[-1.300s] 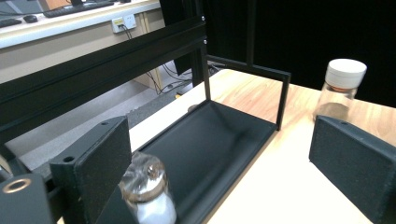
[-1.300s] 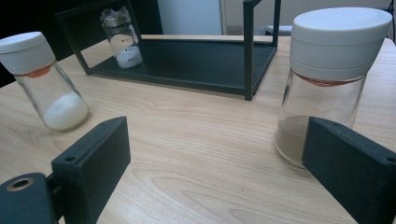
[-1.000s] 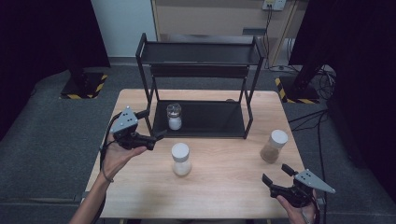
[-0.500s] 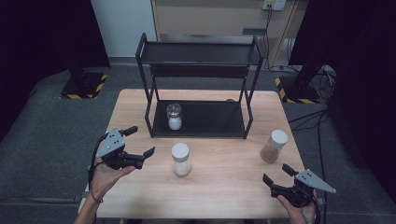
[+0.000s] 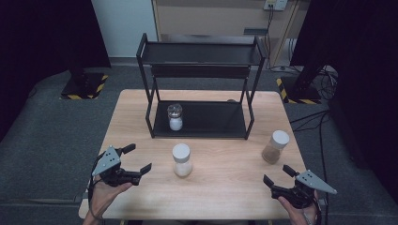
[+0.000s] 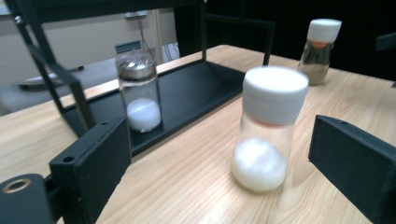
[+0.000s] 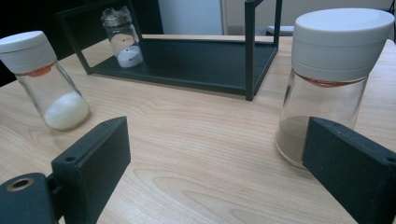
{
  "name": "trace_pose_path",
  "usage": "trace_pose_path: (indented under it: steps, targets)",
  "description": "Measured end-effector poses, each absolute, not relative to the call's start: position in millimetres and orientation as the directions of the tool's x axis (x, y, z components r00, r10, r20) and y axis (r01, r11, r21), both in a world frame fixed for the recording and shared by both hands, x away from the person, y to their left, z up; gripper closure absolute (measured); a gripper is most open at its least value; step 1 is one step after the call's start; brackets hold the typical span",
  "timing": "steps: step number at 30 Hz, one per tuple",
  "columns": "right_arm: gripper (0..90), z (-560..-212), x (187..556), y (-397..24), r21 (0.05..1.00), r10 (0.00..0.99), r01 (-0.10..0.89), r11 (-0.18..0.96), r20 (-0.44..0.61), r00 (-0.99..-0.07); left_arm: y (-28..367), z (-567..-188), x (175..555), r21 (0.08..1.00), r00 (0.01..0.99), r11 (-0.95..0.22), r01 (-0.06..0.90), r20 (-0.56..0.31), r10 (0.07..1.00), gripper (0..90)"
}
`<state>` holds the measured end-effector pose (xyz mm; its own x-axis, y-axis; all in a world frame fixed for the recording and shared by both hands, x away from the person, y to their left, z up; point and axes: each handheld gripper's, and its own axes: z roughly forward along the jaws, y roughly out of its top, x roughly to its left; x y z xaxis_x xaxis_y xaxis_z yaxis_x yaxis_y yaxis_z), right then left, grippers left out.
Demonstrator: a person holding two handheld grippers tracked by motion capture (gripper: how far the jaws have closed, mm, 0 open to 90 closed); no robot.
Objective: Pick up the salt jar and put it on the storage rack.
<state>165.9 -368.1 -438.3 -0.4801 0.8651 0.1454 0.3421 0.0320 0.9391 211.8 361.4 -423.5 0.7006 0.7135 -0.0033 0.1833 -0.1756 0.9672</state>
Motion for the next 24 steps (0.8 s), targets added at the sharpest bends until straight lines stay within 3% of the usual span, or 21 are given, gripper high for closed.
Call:
trace_pose_path:
  steps: [10,24]
  targets:
    - [8.0,-438,167,-367,0.937,0.866,0.346,0.034,0.145,-0.478,370,-445,197,0.951,0.658,-0.209,0.227,0.009,0.753,4.7]
    - [7.9,-437,167,-367,0.936,0.870,0.350,0.035,0.144,-0.471,393,-460,189,0.960,0.595,-0.106,0.260,-0.073,0.800,2.9]
